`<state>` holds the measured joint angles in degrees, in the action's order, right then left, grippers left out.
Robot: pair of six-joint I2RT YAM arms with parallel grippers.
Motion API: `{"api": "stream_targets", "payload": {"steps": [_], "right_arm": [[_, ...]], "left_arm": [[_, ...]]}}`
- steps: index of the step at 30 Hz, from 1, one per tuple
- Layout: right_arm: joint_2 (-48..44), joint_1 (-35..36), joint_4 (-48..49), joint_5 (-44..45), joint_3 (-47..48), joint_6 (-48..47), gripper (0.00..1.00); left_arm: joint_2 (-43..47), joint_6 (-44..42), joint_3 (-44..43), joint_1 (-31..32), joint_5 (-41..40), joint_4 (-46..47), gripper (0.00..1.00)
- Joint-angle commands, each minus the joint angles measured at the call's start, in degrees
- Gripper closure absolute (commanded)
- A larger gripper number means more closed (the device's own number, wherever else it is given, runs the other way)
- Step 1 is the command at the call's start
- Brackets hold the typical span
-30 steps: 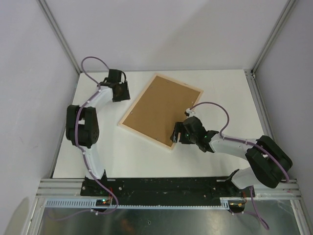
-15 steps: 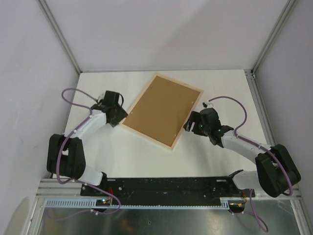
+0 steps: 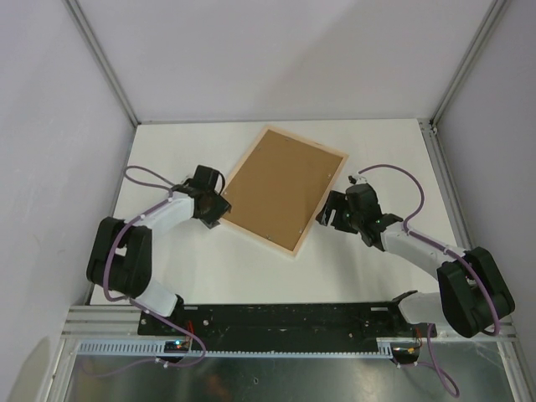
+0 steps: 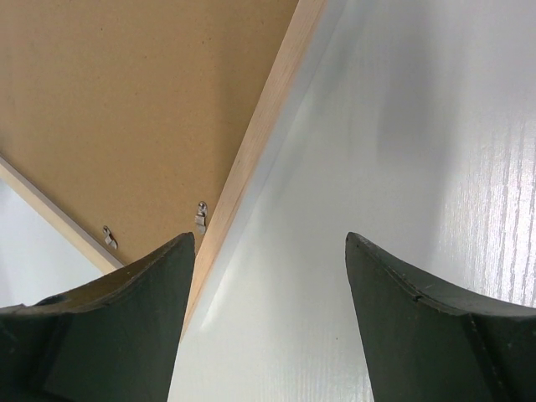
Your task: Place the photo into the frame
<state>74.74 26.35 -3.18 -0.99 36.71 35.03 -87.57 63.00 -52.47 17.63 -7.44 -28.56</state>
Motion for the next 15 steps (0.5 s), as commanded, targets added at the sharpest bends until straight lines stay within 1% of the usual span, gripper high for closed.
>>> {"api": "stream_targets", "payload": {"steps": [1, 15], "right_arm": [[-1.14, -0.31, -0.80, -0.37, 1.44, -1.01, 0.23], [-0.55, -0.79, -0.30, -0.63, 1.39, -1.10, 0.24]], "left_arm": [[-1.29, 2.33, 0.02, 0.96, -0.21, 1.97, 0.48], [-4.27, 3.52, 1.25, 1.22, -2.91, 1.94, 0.52]]}}
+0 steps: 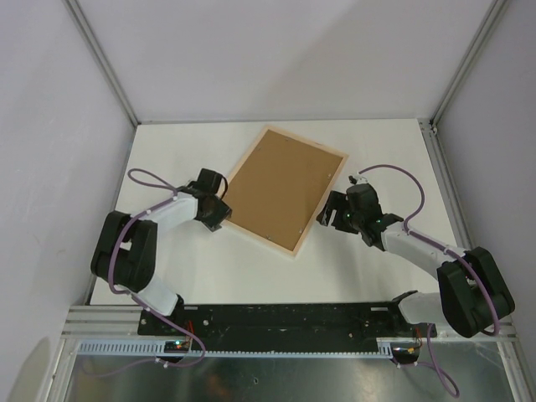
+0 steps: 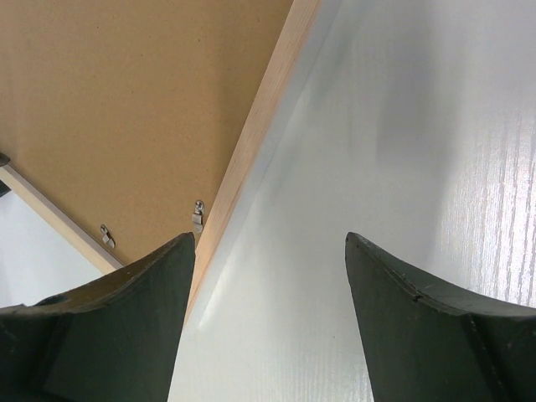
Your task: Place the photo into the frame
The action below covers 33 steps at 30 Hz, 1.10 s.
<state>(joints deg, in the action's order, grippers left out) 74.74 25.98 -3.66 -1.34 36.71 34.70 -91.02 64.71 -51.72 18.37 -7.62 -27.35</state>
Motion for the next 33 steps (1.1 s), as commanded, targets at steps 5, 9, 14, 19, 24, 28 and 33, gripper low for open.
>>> {"api": "stream_targets", "payload": {"steps": [5, 9, 14, 19, 24, 28, 33], "right_arm": [[-0.45, -0.56, -0.13, -0.09, 1.42, -0.82, 0.24], [-0.72, -1.02, -0.56, 0.47, 1.44, -1.18, 0.24], [-1.98, -3.11, -1.54, 0.81, 1.44, -2.17, 0.24], [-3.86, -4.96, -3.37, 3.21, 1.44, -3.30, 0.24], [-5.76, -6.54, -6.84, 6.98, 1.42, -4.58, 0.23], [-7.59, -6.79, -9.89, 10.25, 1.19, -5.41, 0.23], [-7.38, -6.89, -10.35, 12.17, 0.51, -6.44, 0.21]], "left_arm": [[-2.47, 0.11, -0.40, 0.51, -3.00, 0.75, 0.64], [-4.66, -6.41, -3.53, 0.46, -3.25, 0.82, 0.91], [-11.15, -28.13, -12.16, -0.92, 3.55, 3.13, 1.00], [-15.20, -41.79, -18.33, -3.94, 10.15, 3.36, 1.00], [-16.59, -45.61, -20.79, -6.91, 11.94, 3.39, 1.00], [-16.97, -48.13, -21.17, -7.30, 10.49, 3.35, 1.00], [-17.12, -48.84, -21.14, -7.38, 12.14, 3.38, 1.00]]}}
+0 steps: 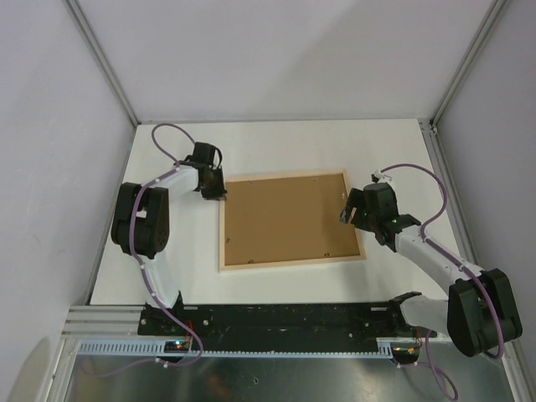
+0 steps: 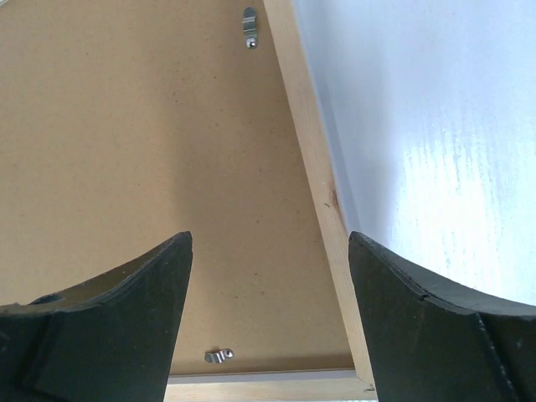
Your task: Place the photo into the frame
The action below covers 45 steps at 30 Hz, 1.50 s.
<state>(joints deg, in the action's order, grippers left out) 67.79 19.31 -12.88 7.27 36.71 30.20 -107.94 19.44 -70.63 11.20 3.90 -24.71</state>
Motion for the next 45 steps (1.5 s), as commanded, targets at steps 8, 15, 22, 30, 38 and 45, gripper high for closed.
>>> {"api": "stream_targets", "payload": {"steps": [8, 15, 22, 30, 38, 45], "right_arm": [[7.10, -1.45, 5.17, 3.62, 1.86, -3.78, 0.18], [15.13, -2.67, 9.51, 6.89, 5.91, -3.26, 0.19], [22.38, -2.70, 12.22, 8.44, 10.31, -3.07, 0.20], [26.25, -2.59, 12.04, 9.81, 12.32, -2.94, 0.25], [28.66, -2.53, 12.29, 10.63, 13.62, -3.05, 0.29], [30.00, -2.40, 11.11, 11.15, 14.00, -2.63, 0.44]], "left_arm": [[0.31, -5.77, -2.52, -0.22, 2.28, 0.69, 1.00], [0.50, -6.23, -2.19, -0.21, 4.38, 0.62, 1.00], [0.17, -6.26, -2.21, -0.22, 5.67, 0.57, 1.00], [0.28, -5.84, -2.31, -0.22, 6.13, 0.61, 1.00], [0.68, -5.60, -2.03, -0.22, 6.55, 0.58, 1.00], [0.54, -5.23, -1.91, -0.19, 6.62, 0.56, 1.00]]}}
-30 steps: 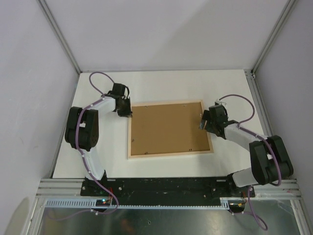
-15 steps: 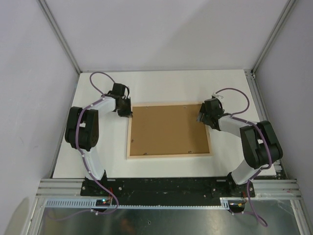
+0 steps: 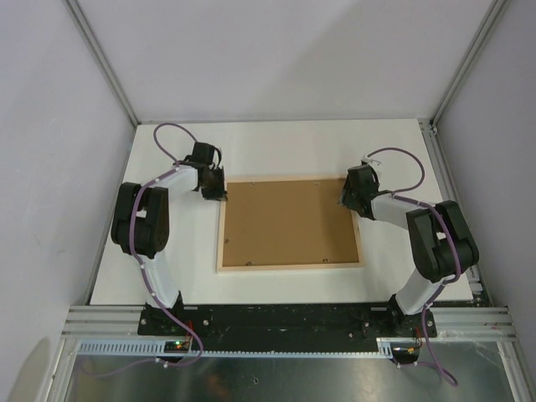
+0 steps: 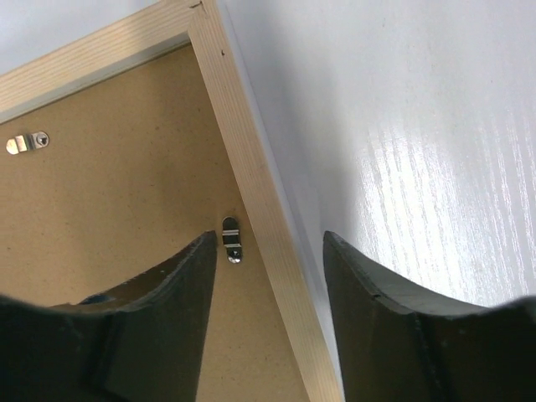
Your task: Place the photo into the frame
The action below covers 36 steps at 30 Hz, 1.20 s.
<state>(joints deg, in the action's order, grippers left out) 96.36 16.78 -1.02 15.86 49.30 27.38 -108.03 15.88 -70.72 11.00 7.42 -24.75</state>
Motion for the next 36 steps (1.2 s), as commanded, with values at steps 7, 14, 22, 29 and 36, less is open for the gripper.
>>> {"api": "stream_targets", "payload": {"steps": [7, 14, 22, 29, 36], "right_arm": [[2.05, 0.10, -2.47, 2.45, 1.41, 0.38, 0.76], [1.62, -0.01, -3.28, 1.80, 1.38, 0.64, 0.99], [1.56, -0.32, -3.48, 1.17, 1.41, 0.92, 1.00], [1.50, -0.68, -3.05, 0.06, 1.39, 1.03, 1.00], [1.86, -0.90, -2.62, -1.26, 1.41, 0.85, 1.00]], "left_arm": [[0.46, -1.16, -1.87, -0.02, 3.02, 0.64, 1.00], [0.45, -0.16, -2.20, -0.02, 3.16, 0.59, 1.00], [3.34, 3.24, -1.94, 0.03, 4.37, 0.27, 0.68], [12.13, 5.43, 4.74, 2.87, -3.59, -2.25, 0.41], [19.85, 3.78, 12.98, 5.95, -11.18, -5.92, 0.35]]}}
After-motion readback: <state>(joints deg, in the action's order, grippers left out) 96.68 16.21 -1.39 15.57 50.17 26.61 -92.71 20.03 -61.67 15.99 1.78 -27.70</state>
